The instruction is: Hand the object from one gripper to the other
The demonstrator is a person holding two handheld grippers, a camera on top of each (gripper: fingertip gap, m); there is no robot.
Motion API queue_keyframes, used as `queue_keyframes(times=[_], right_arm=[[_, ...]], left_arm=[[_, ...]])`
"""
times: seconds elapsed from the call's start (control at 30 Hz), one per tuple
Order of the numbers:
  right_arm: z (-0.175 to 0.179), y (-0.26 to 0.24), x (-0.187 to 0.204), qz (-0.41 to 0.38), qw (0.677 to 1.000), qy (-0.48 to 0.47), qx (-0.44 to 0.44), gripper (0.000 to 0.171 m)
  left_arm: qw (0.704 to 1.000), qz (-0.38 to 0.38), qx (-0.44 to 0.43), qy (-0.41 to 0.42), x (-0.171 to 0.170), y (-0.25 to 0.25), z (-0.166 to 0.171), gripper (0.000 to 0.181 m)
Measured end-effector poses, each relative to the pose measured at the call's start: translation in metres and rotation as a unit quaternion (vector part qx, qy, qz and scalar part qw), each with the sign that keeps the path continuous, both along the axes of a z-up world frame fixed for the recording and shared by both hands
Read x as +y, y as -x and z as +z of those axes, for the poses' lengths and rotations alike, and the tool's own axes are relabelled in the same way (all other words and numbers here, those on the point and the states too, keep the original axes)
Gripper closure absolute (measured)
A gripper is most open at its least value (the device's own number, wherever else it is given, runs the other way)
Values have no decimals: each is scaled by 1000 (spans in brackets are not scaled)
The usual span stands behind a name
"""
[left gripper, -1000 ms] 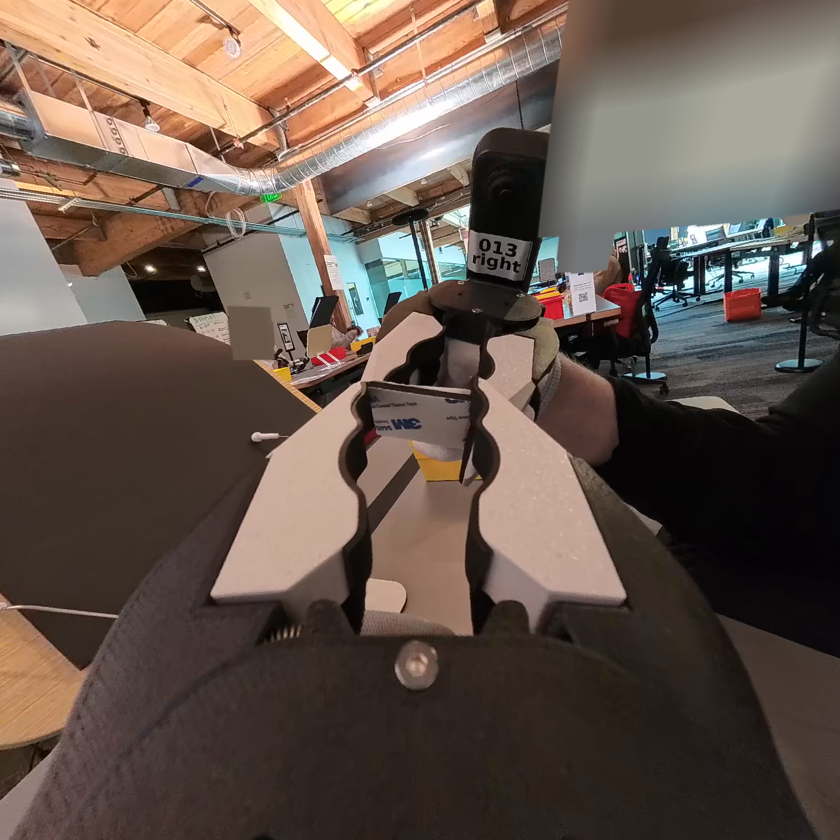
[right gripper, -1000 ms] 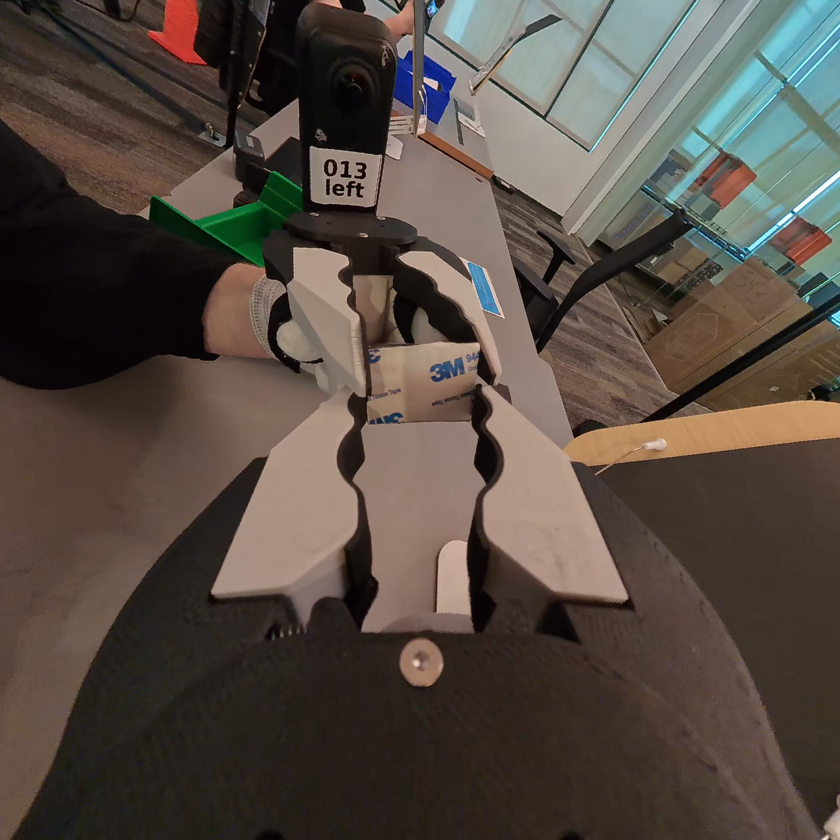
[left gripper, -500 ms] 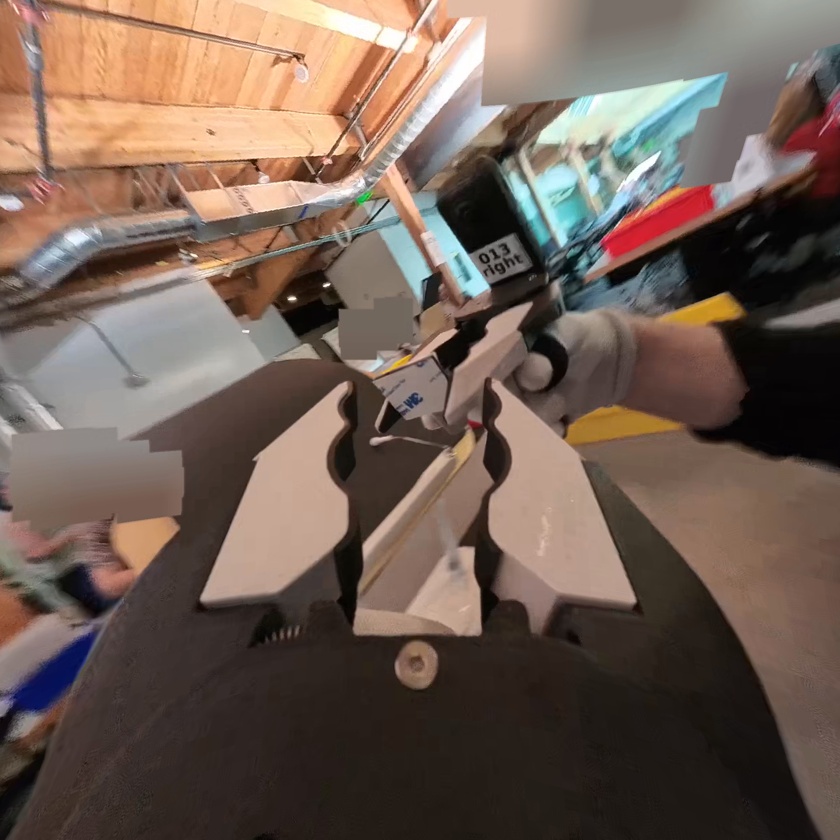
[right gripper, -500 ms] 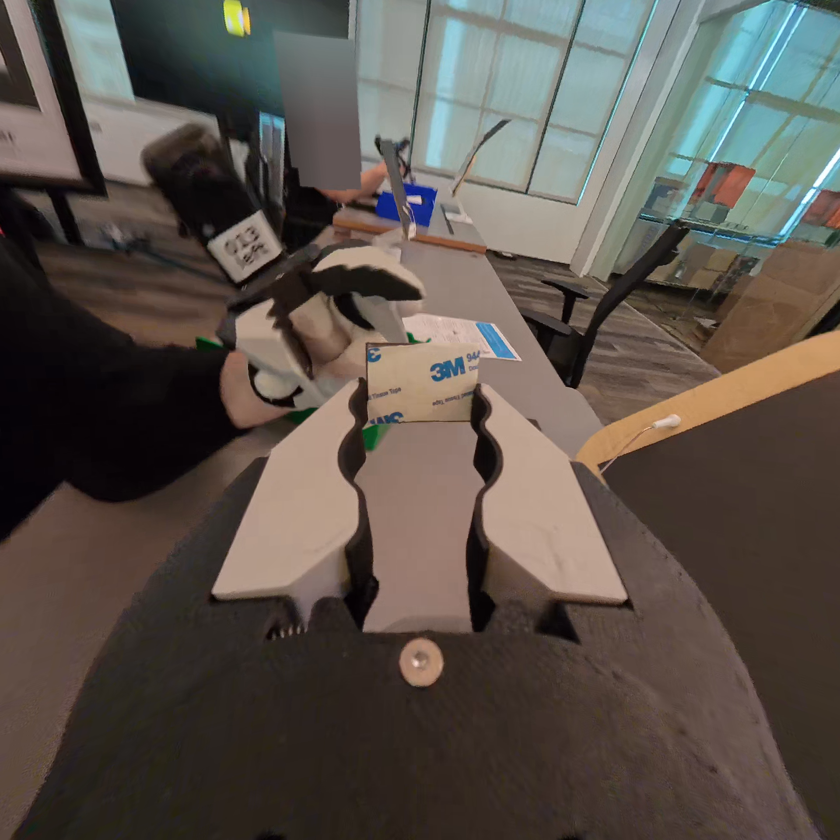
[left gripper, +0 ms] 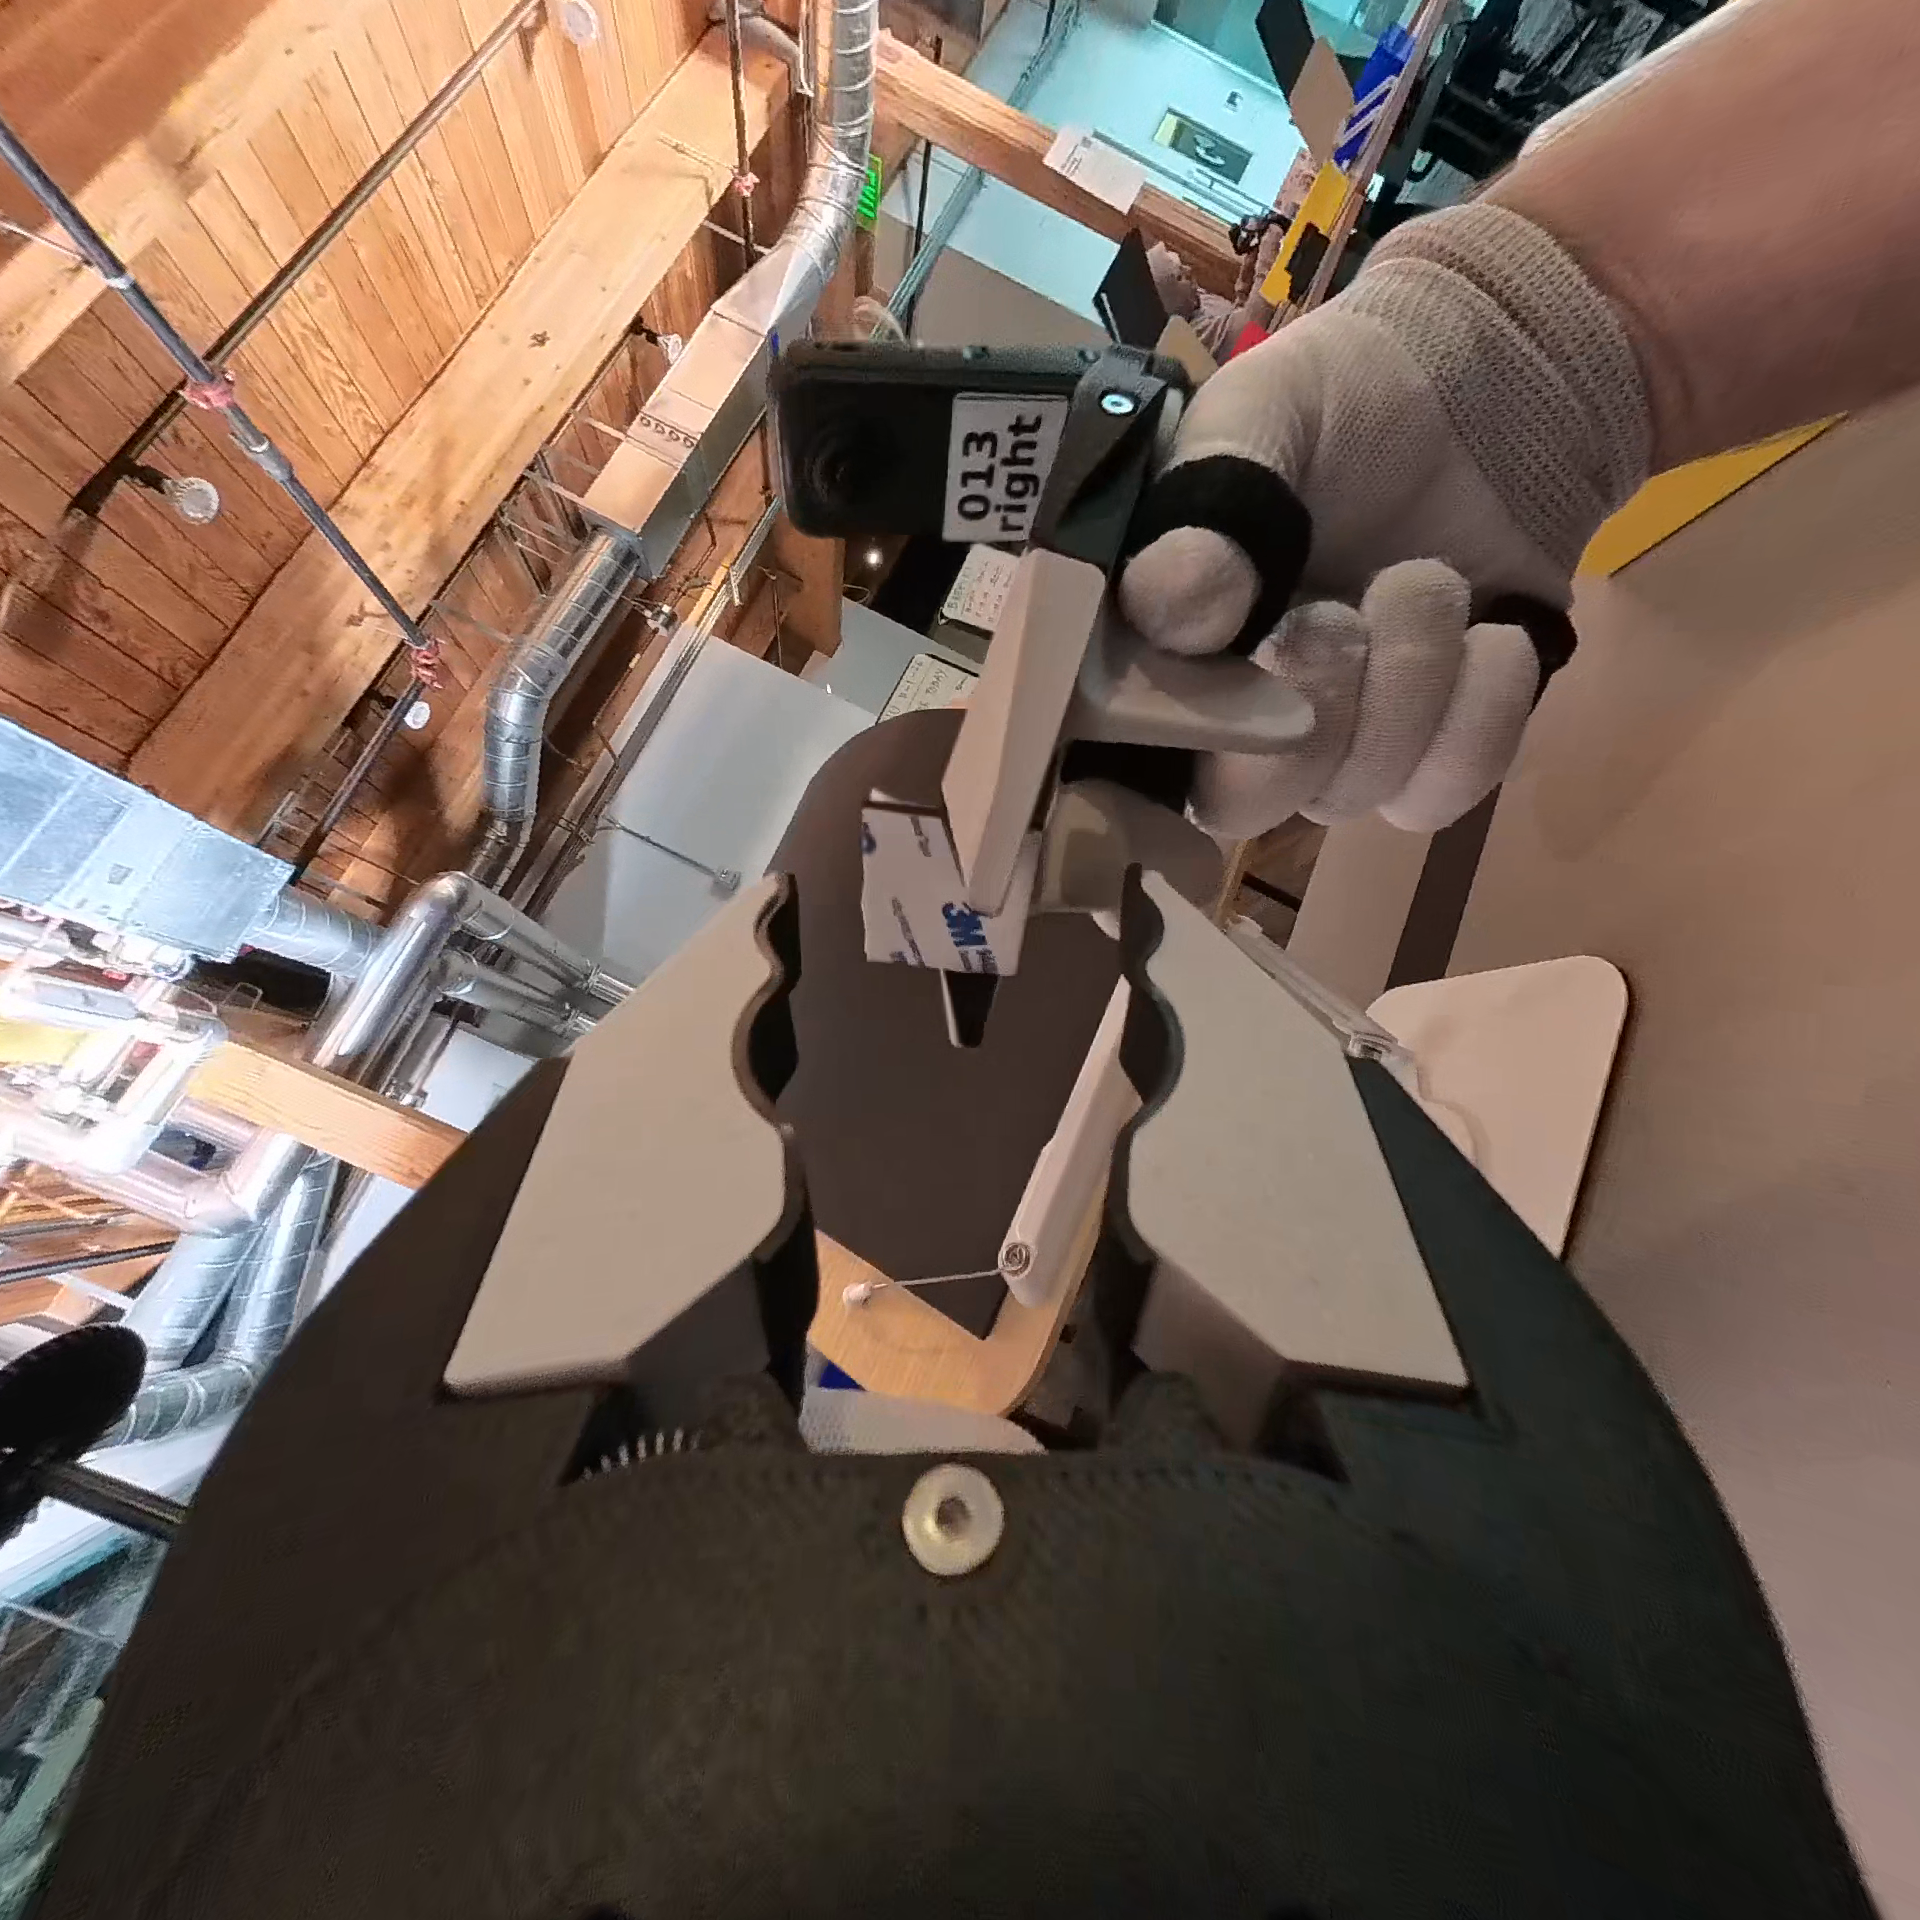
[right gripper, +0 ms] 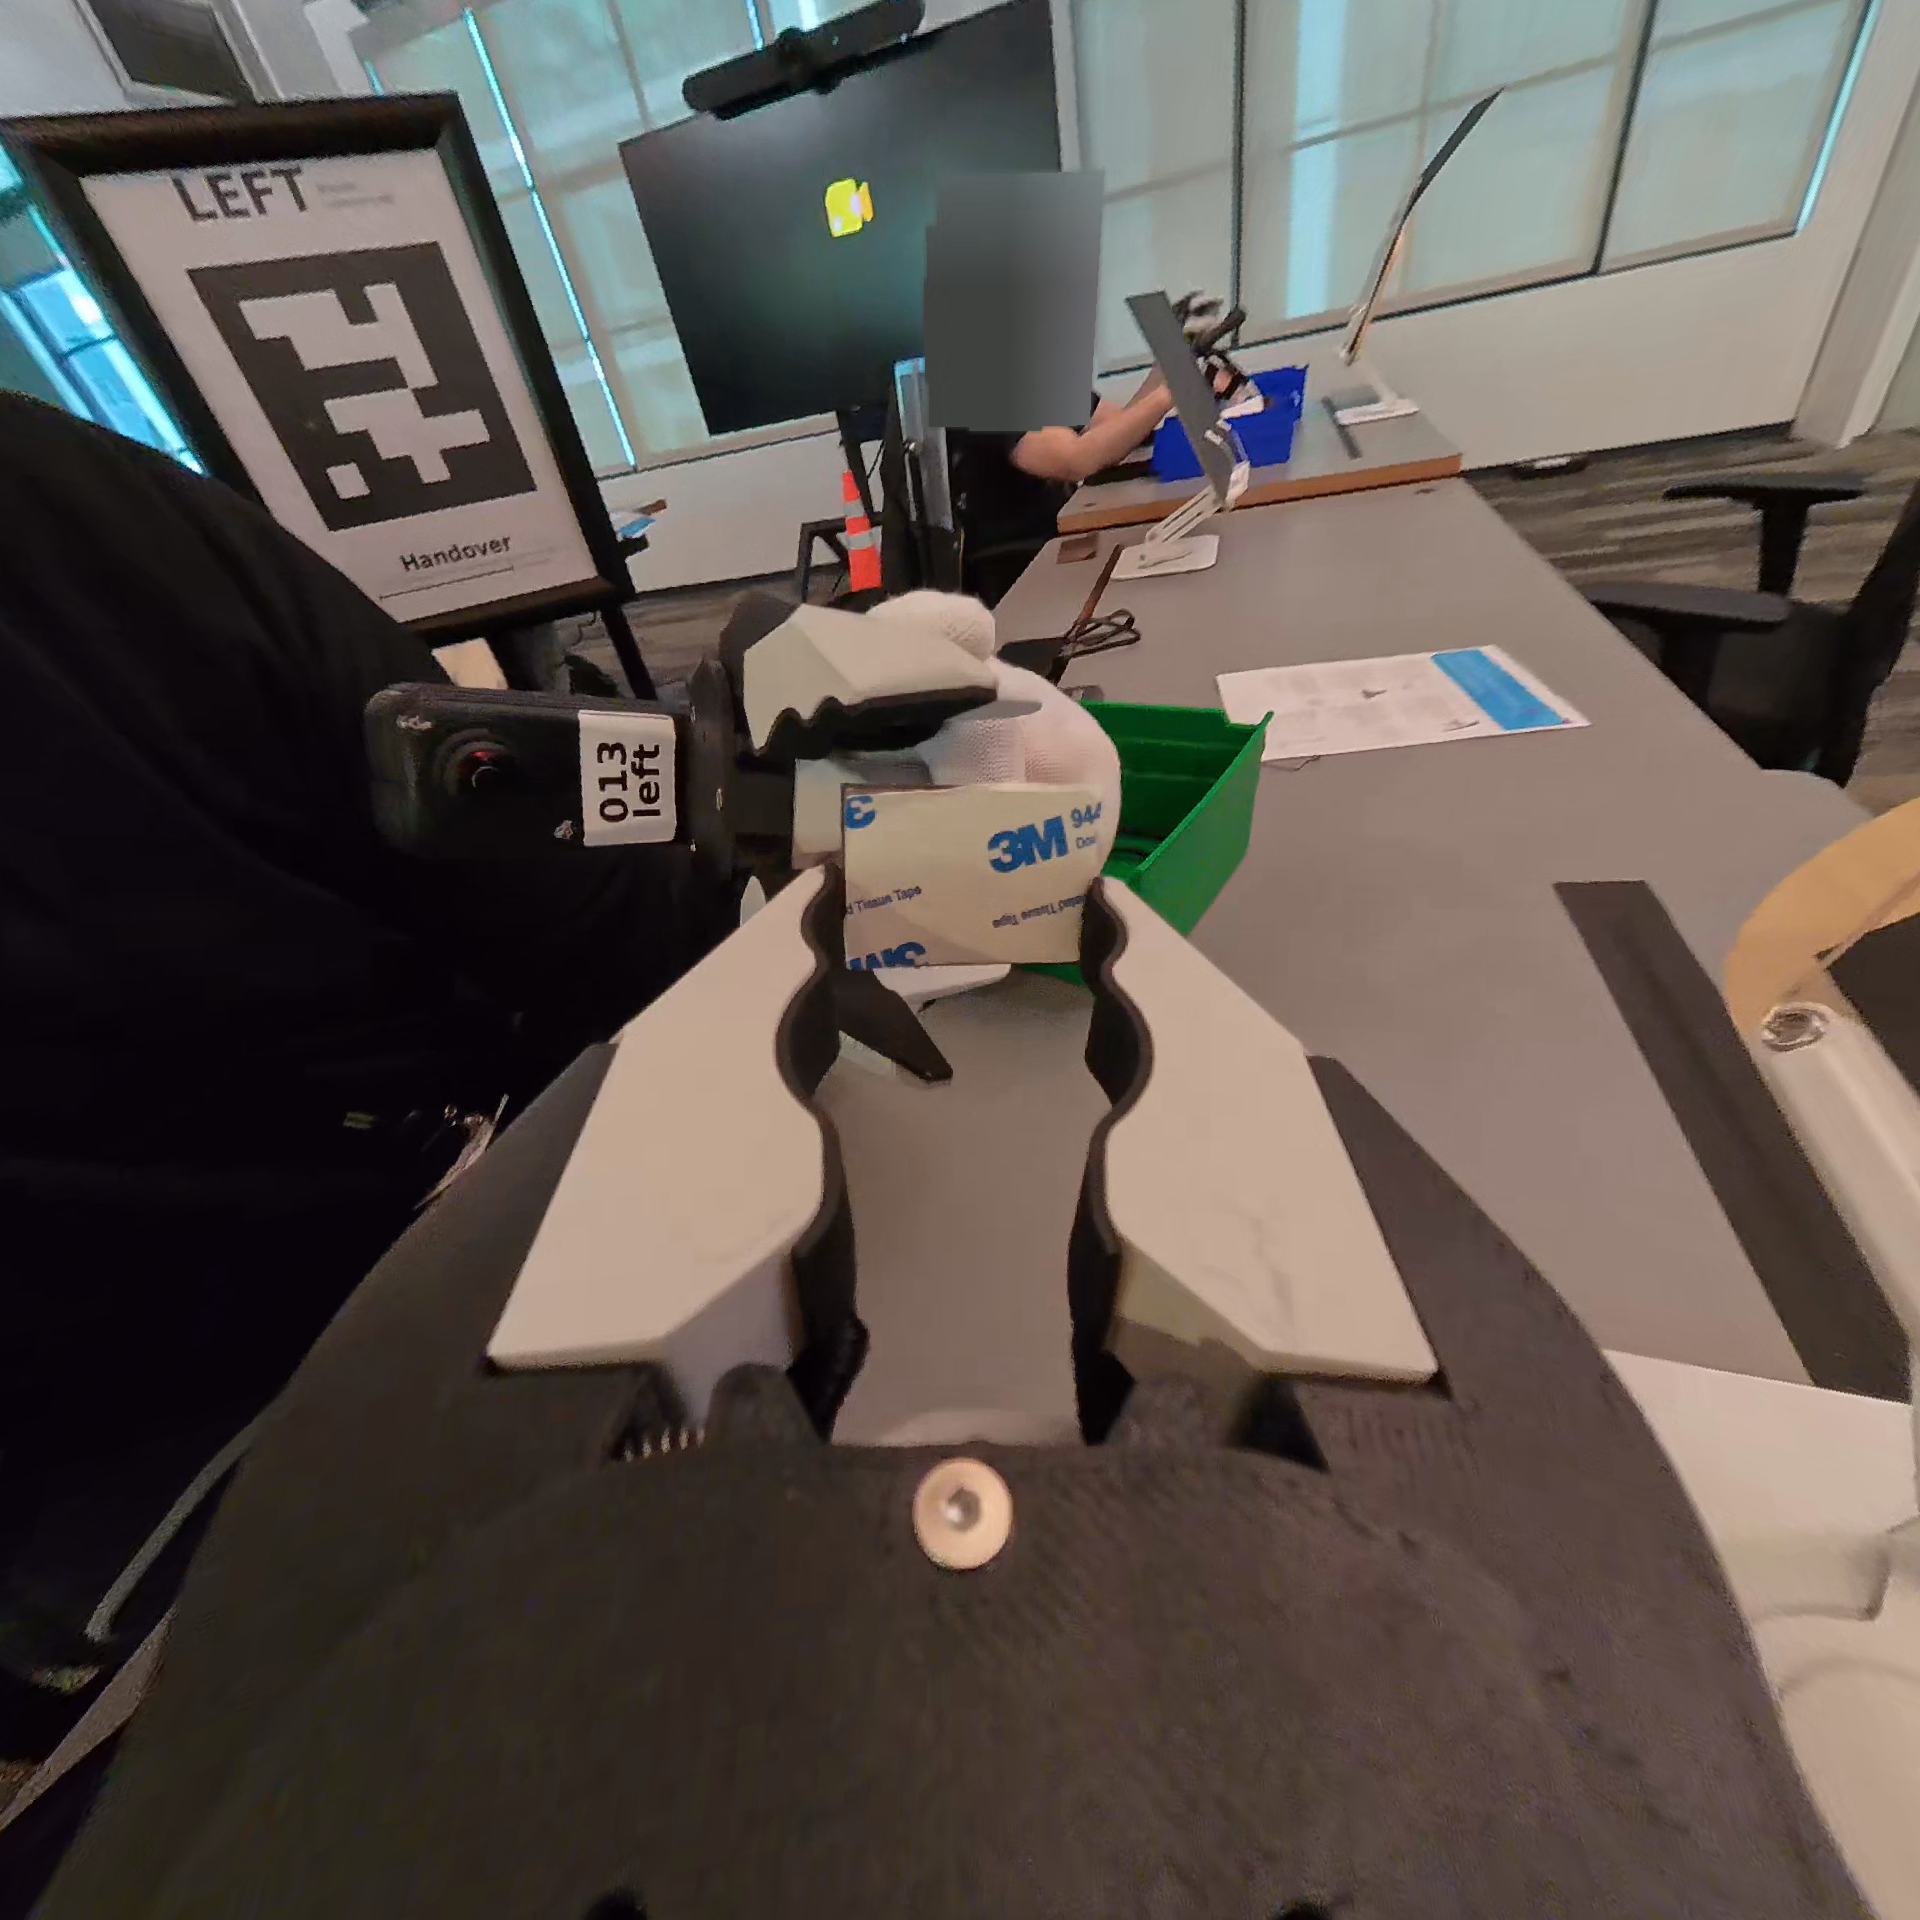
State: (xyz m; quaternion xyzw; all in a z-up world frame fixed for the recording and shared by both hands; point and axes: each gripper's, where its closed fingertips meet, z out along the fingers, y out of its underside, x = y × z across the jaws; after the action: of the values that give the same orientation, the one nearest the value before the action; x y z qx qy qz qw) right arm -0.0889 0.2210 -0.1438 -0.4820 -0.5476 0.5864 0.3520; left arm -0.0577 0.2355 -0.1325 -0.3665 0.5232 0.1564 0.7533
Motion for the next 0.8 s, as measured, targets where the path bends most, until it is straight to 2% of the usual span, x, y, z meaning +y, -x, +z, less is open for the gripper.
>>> queue_keyframes(times=[0.6,0.8], right_arm=[[-11,4,0,10,1000,10,-18,128],[-10,5,1,6,1000,9,-15,128]], left_arm=[[999,14,8,-32,-1,-7,-3,151],[999,15,5,-32,0,-6,-3,151]])
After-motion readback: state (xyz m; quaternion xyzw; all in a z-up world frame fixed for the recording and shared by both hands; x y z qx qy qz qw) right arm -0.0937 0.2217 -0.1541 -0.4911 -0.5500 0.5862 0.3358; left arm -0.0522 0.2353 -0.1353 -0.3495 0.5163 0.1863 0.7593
